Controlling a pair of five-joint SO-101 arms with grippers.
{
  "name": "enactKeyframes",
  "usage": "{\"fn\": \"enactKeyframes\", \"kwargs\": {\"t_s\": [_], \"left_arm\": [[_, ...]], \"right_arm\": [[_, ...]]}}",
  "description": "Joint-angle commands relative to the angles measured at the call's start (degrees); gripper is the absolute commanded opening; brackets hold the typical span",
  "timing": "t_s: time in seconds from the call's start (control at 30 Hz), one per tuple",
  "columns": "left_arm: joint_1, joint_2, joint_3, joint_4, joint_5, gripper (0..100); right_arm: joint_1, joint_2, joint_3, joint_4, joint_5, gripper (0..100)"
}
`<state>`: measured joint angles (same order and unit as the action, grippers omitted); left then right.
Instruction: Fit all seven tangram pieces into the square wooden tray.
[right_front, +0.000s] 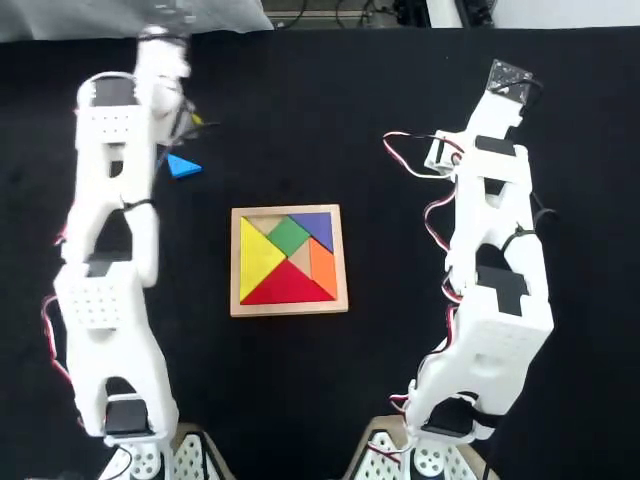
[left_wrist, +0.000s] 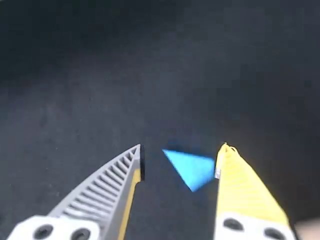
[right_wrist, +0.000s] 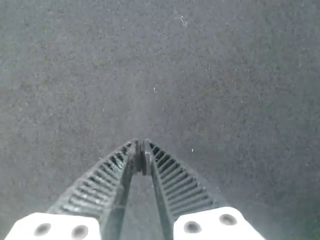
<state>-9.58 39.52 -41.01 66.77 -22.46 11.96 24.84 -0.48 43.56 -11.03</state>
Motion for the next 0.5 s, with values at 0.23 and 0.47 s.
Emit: {"fn": "enactKeyframes", "kwargs": {"t_s": [0.23, 0.47], "left_arm": [[-3.38, 15.74, -7.87, -16.00, 11.08, 24], [-4.97, 17.23, -10.51, -10.02, 4.84, 24]], "right_arm": [[-1.23, -0.48, -2.51, -2.37, 0.09, 1.5], [-1.23, -0.48, -2.51, -2.81, 0.09, 1.5]]}}
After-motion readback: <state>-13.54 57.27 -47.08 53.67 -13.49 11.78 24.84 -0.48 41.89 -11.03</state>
